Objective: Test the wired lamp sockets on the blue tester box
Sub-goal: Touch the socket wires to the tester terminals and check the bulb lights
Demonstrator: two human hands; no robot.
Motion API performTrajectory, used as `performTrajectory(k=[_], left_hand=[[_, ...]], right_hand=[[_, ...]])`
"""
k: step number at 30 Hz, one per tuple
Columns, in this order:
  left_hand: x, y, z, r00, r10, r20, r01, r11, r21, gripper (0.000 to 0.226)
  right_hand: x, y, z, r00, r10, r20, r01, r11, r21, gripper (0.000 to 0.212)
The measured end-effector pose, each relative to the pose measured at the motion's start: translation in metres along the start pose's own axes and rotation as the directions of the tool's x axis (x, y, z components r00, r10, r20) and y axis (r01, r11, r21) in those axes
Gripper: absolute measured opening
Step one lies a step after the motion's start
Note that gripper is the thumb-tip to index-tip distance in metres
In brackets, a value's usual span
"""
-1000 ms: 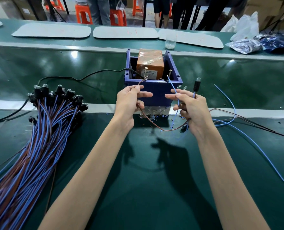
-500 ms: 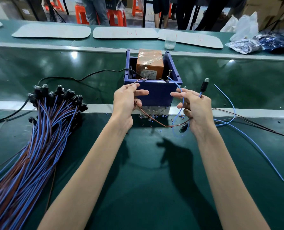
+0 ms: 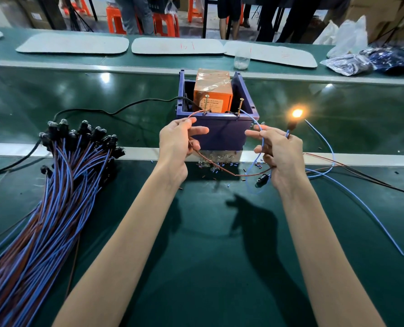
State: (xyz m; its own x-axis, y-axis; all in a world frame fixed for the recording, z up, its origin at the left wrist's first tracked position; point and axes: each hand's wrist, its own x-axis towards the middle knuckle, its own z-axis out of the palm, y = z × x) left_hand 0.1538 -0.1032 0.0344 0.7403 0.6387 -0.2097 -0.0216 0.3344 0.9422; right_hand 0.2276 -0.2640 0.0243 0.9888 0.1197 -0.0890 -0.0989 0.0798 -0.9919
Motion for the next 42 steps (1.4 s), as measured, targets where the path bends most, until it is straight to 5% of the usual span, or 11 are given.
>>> performTrajectory(k=[4,8,12,15,18,22,27,29,33,38,42], left_hand=[[-0.004,-0.001,0.002,1.000,0.003,-0.024,-0.004,1.000,-0.009,0.017],[-0.007,0.006,-0.005,0.948,-0.062,0.312,-0.031,0.958,0.285,0.039],[-0.005,0.012,-0.016,0.817,-0.243,0.523,-0.181,0.753,0.632,0.063],[-0.002,0.014,-0.021,0.833,-0.281,0.476,-0.230,0.607,0.761,0.060],[0.003,0.017,-0.030,0.871,-0.256,0.419,-0.293,0.414,0.862,0.052],[0.009,0.027,-0.047,0.900,-0.248,0.358,-0.308,0.220,0.926,0.044],[0.019,0.036,-0.072,0.939,-0.204,0.276,-0.237,0.198,0.951,0.037],[0.026,0.036,-0.082,0.963,-0.168,0.212,-0.190,0.136,0.972,0.034],[0.036,0.033,-0.100,0.992,-0.091,0.092,-0.090,0.026,0.996,0.033],[0.043,0.035,-0.113,1.000,0.003,0.002,-0.002,0.092,0.996,0.038],[0.043,0.025,-0.110,0.995,-0.094,-0.030,0.030,0.004,1.000,0.034]], right_hand=[[0.004,-0.002,-0.006,1.000,-0.006,-0.028,0.001,0.982,-0.190,0.021],[0.005,-0.009,-0.016,0.999,0.037,0.004,-0.028,0.828,-0.560,0.038],[-0.002,-0.015,-0.022,0.996,-0.080,-0.030,0.018,0.537,-0.844,0.055],[-0.004,-0.024,-0.026,0.999,-0.052,0.000,0.029,0.577,-0.816,0.056],[-0.005,-0.028,-0.028,0.977,-0.211,0.023,0.139,0.555,-0.820,0.038],[-0.012,-0.027,-0.023,0.765,-0.632,0.121,0.397,0.316,-0.862,0.024],[-0.012,-0.021,-0.013,0.607,-0.779,0.159,0.472,0.192,-0.860,0.031],[-0.005,-0.013,-0.015,0.703,-0.681,0.208,0.409,0.147,-0.901,0.031],[0.006,0.009,-0.026,0.963,-0.232,0.140,0.152,0.035,-0.988,0.031],[0.013,0.018,-0.034,0.986,0.043,0.162,0.155,0.138,-0.978,0.026],[0.010,0.014,-0.034,0.987,0.086,0.134,0.122,0.139,-0.983,0.027]])
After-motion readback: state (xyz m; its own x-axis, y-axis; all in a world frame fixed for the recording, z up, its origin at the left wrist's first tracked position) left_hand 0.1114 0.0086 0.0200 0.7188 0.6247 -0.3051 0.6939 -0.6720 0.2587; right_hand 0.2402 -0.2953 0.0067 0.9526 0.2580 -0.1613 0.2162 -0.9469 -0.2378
